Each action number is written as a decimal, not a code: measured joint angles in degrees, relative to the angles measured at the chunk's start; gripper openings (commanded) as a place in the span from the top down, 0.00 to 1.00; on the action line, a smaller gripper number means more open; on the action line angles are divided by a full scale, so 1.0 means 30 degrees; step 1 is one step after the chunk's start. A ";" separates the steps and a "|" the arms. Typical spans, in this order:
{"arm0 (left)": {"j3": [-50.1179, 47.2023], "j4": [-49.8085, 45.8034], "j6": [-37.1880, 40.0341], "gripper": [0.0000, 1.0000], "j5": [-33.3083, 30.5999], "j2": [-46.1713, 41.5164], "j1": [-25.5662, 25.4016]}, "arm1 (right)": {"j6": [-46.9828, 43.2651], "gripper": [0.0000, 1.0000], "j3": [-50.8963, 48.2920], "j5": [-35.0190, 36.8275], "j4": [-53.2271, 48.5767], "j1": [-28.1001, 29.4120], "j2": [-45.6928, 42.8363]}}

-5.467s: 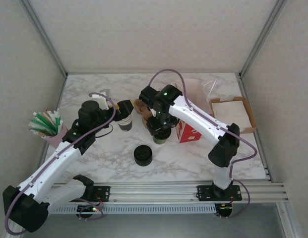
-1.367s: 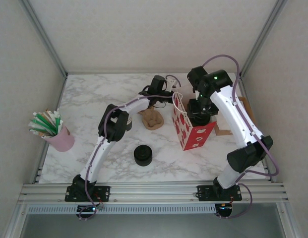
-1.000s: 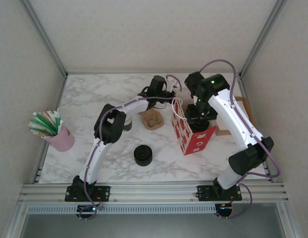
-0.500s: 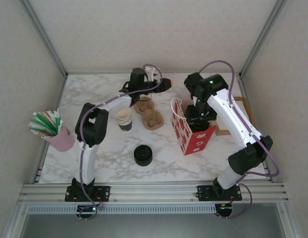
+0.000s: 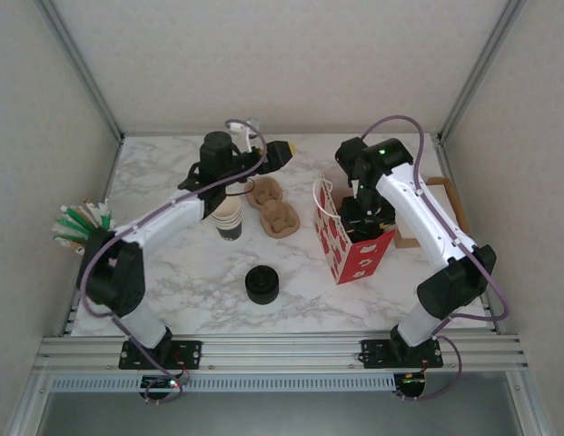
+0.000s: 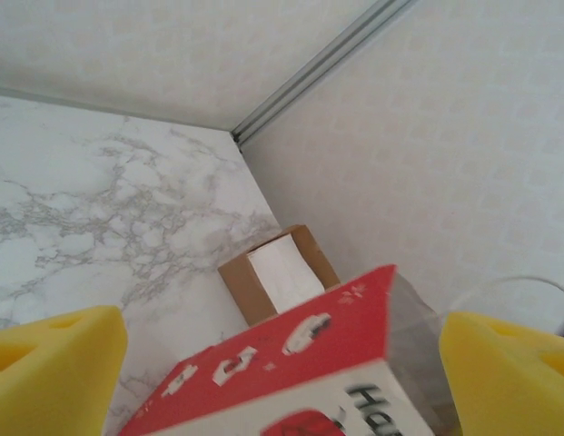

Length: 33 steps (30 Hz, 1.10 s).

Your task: Pack the takeout coffee

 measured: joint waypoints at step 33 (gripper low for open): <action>-0.3118 -0.3242 -0.0466 0.19 -0.1253 -0.6921 -0.4313 | -0.0678 0.33 -0.1632 -0.0772 0.0255 0.0000 0.0270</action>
